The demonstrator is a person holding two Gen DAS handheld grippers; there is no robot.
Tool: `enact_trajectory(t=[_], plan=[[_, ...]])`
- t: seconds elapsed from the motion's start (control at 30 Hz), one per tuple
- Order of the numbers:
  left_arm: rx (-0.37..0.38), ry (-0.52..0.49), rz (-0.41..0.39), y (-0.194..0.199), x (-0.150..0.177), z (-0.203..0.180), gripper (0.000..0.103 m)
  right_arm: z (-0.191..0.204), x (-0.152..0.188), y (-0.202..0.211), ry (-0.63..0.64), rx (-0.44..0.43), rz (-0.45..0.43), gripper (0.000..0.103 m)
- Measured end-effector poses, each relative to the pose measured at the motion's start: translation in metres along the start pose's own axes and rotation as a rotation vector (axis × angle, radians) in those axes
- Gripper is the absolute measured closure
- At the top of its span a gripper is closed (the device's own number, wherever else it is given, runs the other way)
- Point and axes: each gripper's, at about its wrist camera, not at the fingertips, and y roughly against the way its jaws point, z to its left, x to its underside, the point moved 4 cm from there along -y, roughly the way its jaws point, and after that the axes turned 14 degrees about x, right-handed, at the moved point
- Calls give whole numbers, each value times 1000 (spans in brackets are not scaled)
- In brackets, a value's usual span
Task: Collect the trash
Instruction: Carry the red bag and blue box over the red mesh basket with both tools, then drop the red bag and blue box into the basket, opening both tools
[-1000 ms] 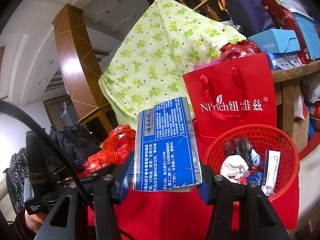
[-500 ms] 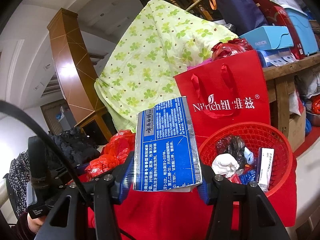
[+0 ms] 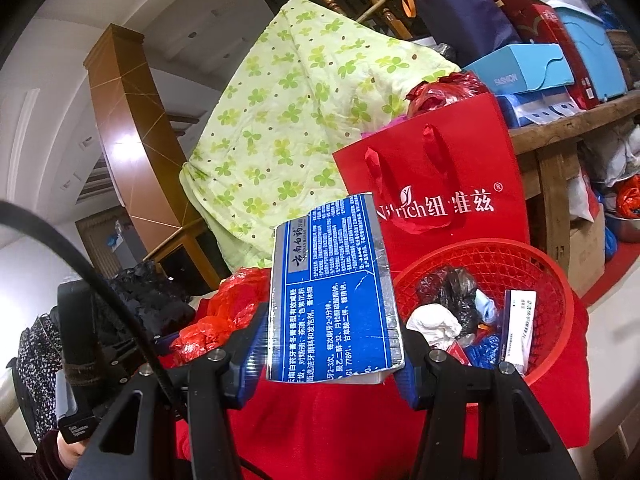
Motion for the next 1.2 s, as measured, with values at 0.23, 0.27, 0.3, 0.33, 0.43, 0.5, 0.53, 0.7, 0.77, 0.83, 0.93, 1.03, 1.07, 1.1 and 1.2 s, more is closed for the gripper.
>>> enact_trajectory(t=[0.23, 0.27, 0.3, 0.33, 0.43, 0.5, 0.53, 0.7, 0.77, 0.83, 0.93, 1.03, 1.07, 1.1, 1.2], plan=[[8, -15, 15, -7, 1, -8, 39, -7, 0, 0, -13, 10, 3, 46], [10, -15, 16, -8, 1, -8, 39, -8, 1, 0, -16, 12, 3, 46], [12, -15, 17, -8, 1, -9, 39, -10, 1, 0, -20, 13, 4, 46], [11, -17, 19, -9, 0, -11, 39, -12, 1, 0, -24, 14, 4, 46], [17, -23, 25, -13, 0, -14, 39, -17, 0, 0, -32, 21, 5, 46], [26, -22, 33, -15, 0, -16, 39, -22, 0, -1, -40, 31, 4, 46], [29, -23, 36, -15, 1, -17, 39, -24, -1, -1, -42, 34, 3, 46], [65, -19, 49, -20, 0, -22, 39, -47, -6, 3, -68, 88, -20, 46], [92, -24, 49, -21, -2, -28, 39, -59, -9, 6, -83, 111, -30, 46], [122, -32, 51, -23, -3, -34, 39, -73, -13, 9, -104, 138, -43, 46], [172, -40, 58, -28, -7, -46, 39, -90, -16, 12, -136, 167, -52, 46], [204, -49, 64, -35, -12, -56, 39, -108, -18, 15, -173, 185, -51, 46], [214, -51, 64, -38, -14, -60, 39, -113, -18, 14, -185, 189, -48, 46], [223, -52, 65, -40, -17, -63, 39, -117, -17, 14, -193, 192, -45, 46], [259, -57, 62, -51, -28, -74, 39, -126, -15, 9, -210, 200, -33, 46]])
